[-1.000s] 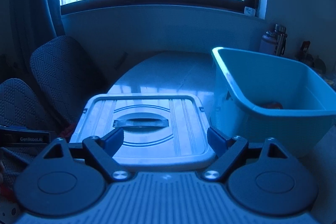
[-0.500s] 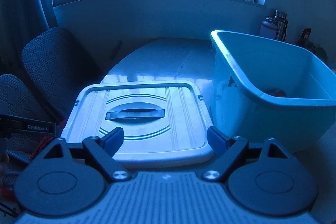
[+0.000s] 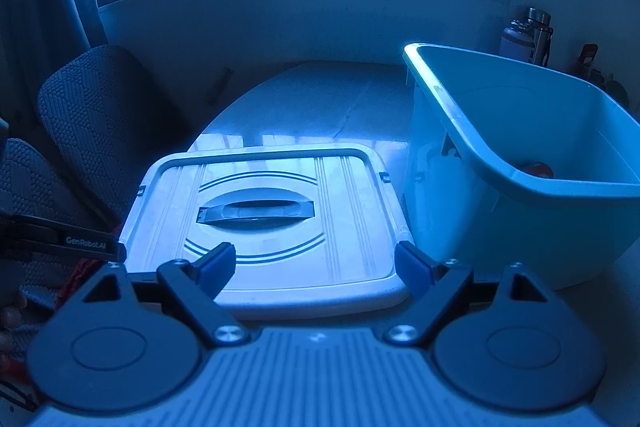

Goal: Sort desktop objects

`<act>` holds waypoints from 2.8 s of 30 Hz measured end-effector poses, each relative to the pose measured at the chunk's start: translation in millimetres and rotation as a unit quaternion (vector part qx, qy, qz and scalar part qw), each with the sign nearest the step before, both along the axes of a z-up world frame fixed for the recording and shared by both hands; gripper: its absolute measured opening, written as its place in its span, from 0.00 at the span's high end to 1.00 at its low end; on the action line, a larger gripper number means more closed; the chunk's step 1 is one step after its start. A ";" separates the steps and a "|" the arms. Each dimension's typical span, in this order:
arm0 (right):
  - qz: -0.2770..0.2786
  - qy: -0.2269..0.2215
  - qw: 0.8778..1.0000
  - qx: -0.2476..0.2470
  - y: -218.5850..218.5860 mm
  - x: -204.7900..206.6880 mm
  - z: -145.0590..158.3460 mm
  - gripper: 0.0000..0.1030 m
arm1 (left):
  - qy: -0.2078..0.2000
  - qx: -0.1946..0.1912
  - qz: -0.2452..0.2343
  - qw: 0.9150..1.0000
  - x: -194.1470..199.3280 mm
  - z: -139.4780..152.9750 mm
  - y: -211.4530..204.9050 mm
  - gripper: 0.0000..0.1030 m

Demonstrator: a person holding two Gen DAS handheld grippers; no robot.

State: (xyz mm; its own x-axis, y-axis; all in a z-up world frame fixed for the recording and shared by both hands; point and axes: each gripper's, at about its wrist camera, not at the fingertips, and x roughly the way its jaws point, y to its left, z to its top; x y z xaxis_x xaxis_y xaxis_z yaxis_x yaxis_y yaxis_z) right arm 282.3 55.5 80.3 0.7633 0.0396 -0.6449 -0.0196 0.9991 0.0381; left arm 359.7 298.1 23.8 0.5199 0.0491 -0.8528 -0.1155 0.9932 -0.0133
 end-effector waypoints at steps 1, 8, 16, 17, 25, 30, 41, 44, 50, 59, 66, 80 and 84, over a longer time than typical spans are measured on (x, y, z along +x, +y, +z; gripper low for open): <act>0.000 0.001 1.000 0.000 0.0 0.3 -0.6 0.16 | 0.006 -0.004 0.001 1.000 2.6 -2.3 0.3 0.25; -0.002 0.006 1.000 -0.002 -0.4 2.5 -2.0 0.16 | 0.031 -0.011 0.022 0.999 15.3 -21.9 11.0 0.18; -0.001 0.010 1.000 0.002 0.8 8.0 -4.3 0.16 | 0.050 -0.088 0.039 0.994 25.9 -31.0 35.1 0.16; 0.000 0.010 1.000 0.002 0.6 8.4 -4.3 0.16 | 0.048 -0.087 0.036 0.994 25.5 -31.2 35.3 0.16; -0.003 0.014 1.000 0.001 0.3 11.9 -5.2 0.16 | 0.038 -0.017 -0.002 0.999 27.8 -24.1 28.9 0.16; -0.003 0.014 1.000 0.002 -1.2 10.6 -4.2 0.16 | 0.043 0.004 -0.010 0.999 34.1 -20.7 39.6 0.16; 0.003 0.019 1.000 0.008 -1.5 12.7 -6.3 0.16 | 0.046 0.007 0.014 0.999 47.3 -15.7 53.8 0.16; 0.004 0.023 1.000 0.012 -6.0 14.8 -6.0 0.16 | 0.058 -0.047 0.033 0.997 50.1 -19.8 61.3 0.16; 0.002 0.022 1.000 0.015 -7.5 16.3 -6.1 0.16 | 0.088 -0.254 0.127 0.955 52.9 -49.9 105.7 0.16; 0.000 0.030 0.999 0.014 2.1 13.6 -11.5 0.16 | 0.040 -0.466 0.170 0.868 31.0 -87.9 131.4 0.52; 0.003 0.034 0.999 0.014 9.6 10.3 -14.0 0.16 | 0.034 -0.472 0.158 0.867 26.8 -81.8 125.2 0.57; -0.054 0.100 0.992 0.062 -14.5 24.4 -43.2 0.16 | 0.021 -0.446 0.124 0.886 34.7 -104.6 166.8 0.56; -0.068 0.109 0.989 0.066 -16.0 34.4 -48.4 0.16 | 0.015 -0.442 0.118 0.889 38.3 -109.1 169.0 0.55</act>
State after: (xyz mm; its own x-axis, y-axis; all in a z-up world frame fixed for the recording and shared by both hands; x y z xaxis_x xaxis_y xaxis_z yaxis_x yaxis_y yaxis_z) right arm 316.7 39.5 31.8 0.6106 0.0412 -0.7909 0.1383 0.9777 0.1578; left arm 398.0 467.1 -85.3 0.5603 -0.5433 -0.6252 -0.3321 0.5442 -0.7705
